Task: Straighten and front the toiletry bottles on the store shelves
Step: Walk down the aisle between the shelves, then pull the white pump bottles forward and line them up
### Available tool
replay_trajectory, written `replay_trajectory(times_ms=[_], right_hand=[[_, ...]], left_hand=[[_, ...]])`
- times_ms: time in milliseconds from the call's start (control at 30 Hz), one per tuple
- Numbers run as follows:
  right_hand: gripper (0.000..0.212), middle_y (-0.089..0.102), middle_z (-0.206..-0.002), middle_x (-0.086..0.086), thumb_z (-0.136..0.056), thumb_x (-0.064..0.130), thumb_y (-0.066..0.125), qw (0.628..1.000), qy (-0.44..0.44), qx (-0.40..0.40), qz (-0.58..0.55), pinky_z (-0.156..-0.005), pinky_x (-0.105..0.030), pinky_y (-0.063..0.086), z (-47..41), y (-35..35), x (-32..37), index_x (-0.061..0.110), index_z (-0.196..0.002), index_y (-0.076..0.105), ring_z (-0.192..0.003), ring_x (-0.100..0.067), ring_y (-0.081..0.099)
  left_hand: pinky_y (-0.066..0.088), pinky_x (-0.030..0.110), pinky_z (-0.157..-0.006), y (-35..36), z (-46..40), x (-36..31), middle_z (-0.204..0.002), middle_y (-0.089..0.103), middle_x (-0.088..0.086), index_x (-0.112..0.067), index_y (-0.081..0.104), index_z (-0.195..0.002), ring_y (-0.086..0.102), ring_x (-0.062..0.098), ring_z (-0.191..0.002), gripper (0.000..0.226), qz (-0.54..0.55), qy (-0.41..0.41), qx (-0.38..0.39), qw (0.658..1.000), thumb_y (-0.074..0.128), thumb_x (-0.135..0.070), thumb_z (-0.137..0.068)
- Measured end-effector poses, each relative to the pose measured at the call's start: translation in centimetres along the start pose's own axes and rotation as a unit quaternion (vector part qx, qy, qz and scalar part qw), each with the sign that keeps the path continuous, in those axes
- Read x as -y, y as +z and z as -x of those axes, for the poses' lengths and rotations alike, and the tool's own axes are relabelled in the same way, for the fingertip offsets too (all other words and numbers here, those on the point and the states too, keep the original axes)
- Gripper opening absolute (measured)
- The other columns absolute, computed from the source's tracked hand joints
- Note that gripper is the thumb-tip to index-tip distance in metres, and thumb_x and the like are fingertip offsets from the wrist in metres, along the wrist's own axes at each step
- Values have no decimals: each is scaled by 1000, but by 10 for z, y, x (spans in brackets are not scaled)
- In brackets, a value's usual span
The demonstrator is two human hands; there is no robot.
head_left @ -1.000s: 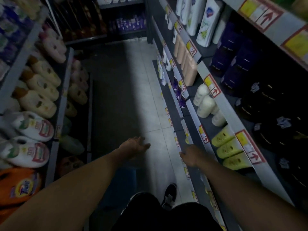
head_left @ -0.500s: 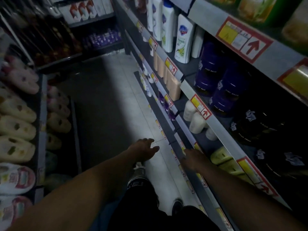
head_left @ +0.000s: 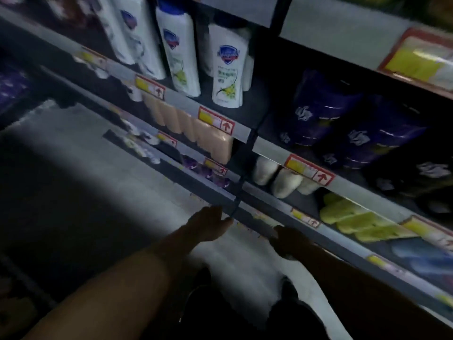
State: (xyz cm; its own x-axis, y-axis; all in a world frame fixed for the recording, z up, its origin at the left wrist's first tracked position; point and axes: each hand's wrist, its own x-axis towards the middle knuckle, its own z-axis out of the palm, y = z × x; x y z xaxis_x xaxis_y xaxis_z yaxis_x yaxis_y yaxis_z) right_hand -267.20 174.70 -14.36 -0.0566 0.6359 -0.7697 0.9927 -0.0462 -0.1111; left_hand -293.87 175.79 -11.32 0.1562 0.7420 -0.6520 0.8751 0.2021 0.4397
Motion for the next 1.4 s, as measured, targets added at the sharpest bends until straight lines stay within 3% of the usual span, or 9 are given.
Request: replay_trajectory(times_ms=[200, 400, 633, 833, 933, 1233, 1333, 1400], right_hand=[[58, 50, -155, -9, -104, 51, 44, 997, 69, -28, -25, -113, -38, 43, 34, 12, 14, 22, -154, 42, -140, -29, 50], [51, 59, -144, -9, -104, 49, 47, 988, 118, -58, -84, -108, -42, 48, 59, 12, -1, 21, -147, 51, -130, -28, 57], [54, 56, -148, -10, -106, 46, 47, 976, 153, -78, -137, -106, -41, 49, 92, 39, -55, 17, -152, 45, -133, -28, 56], [54, 58, -146, -12, -106, 44, 48, 966, 140, -79, -201, -107, -43, 49, 97, 72, -117, 15, -152, 44, -132, -30, 56], [57, 53, -152, -9, -106, 47, 47, 962, 124, -74, -231, -112, -43, 46, 96, 92, -147, 17, -154, 43, -138, -28, 52], [58, 51, -154, -5, -106, 50, 41, 971, 115, -28, -208, -114, -43, 43, 42, 158, -193, 22, -156, 39, -141, -26, 48], [59, 48, -157, -5, -106, 50, 39, 975, 112, -13, -194, -115, -44, 42, -11, 187, -187, 22, -157, 37, -143, -27, 46], [60, 45, -159, -6, -106, 50, 39, 976, 111, -9, -187, -115, -44, 42, -55, 210, -180, 22, -159, 34, -144, -28, 45]], left_hand=[[44, 42, -109, -8, -6, 18, -154, 51, 12, -23, 42, -154, 52, 33, -137, 63, -25, 55, 48, 997, 39, -61, -104], [42, 45, -112, 2, -9, 11, -159, 45, 13, -23, 38, -156, 48, 34, -140, 61, -66, 96, 84, 990, 36, -58, -106], [43, 46, -111, 29, -23, -23, -156, 49, 11, -21, 44, -153, 49, 30, -139, 64, -94, 103, 103, 985, 38, -61, -103], [39, 42, -114, 75, -24, -74, -155, 49, 14, -14, 46, -152, 49, 32, -140, 57, -135, 97, 97, 981, 41, -49, -108], [36, 43, -118, 103, -24, -90, -162, 41, 13, -17, 37, -158, 42, 31, -147, 61, -131, 92, 110, 981, 38, -53, -108], [36, 43, -117, 173, -78, -79, -164, 39, 9, -21, 35, -160, 41, 32, -147, 63, -128, 65, 104, 984, 38, -56, -107], [45, 42, -105, 204, -123, -44, -156, 50, 8, -25, 45, -152, 52, 29, -133, 71, -129, 68, 107, 983, 30, -70, -98], [46, 38, -98, 231, -156, -16, -149, 55, 8, -22, 47, -149, 55, 28, -128, 63, -142, 71, 113, 981, 32, -62, -103]])
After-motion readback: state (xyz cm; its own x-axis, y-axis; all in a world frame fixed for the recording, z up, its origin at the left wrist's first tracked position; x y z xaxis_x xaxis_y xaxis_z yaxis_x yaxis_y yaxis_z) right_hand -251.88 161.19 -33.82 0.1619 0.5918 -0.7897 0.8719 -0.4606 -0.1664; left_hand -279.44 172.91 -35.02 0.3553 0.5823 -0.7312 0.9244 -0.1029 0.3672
